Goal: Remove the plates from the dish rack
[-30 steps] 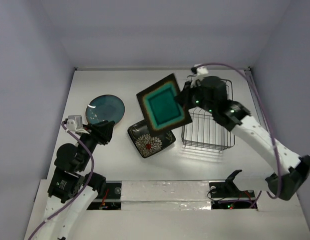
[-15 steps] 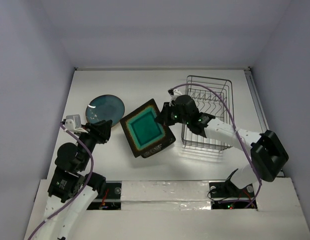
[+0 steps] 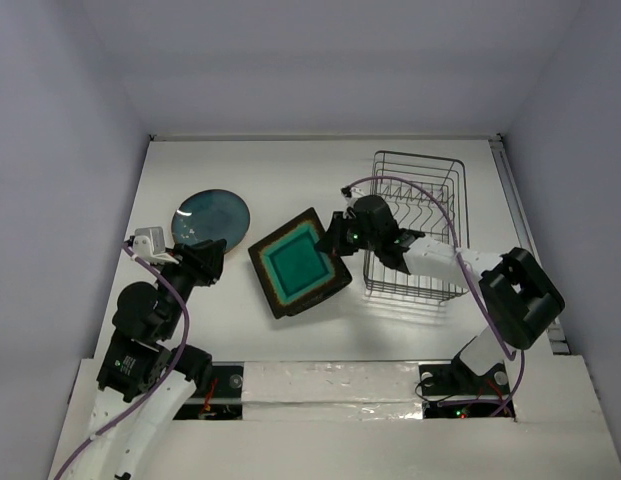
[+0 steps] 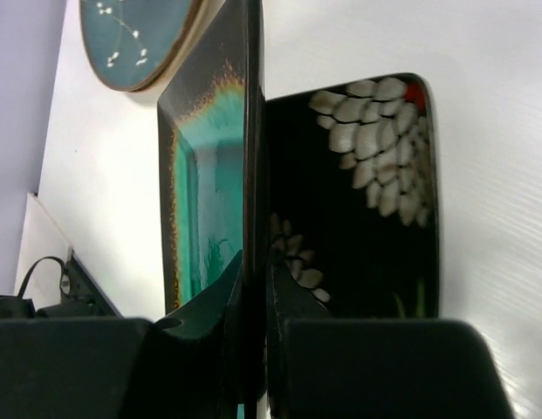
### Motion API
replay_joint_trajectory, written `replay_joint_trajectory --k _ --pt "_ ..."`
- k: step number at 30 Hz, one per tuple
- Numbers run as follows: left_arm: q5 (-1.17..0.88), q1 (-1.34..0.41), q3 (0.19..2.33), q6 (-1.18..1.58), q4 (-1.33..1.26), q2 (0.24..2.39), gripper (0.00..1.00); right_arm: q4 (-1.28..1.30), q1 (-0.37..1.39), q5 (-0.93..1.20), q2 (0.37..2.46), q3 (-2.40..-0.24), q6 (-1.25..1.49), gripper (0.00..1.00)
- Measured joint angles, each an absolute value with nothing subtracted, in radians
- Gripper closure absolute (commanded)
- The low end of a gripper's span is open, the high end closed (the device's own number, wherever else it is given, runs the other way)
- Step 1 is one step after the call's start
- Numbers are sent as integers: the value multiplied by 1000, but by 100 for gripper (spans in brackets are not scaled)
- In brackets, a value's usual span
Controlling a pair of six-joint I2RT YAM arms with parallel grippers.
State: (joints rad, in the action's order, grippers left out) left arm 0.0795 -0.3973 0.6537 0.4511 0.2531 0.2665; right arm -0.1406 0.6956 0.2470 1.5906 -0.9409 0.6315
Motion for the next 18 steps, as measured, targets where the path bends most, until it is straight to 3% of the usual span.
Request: replay_joint_trajectory --k 14,18 --pt "80 -397 654 451 253 266 66 -113 604 422 1649 -949 594 100" --pt "80 -397 654 451 253 266 66 -88 604 434 1660 -976 574 81"
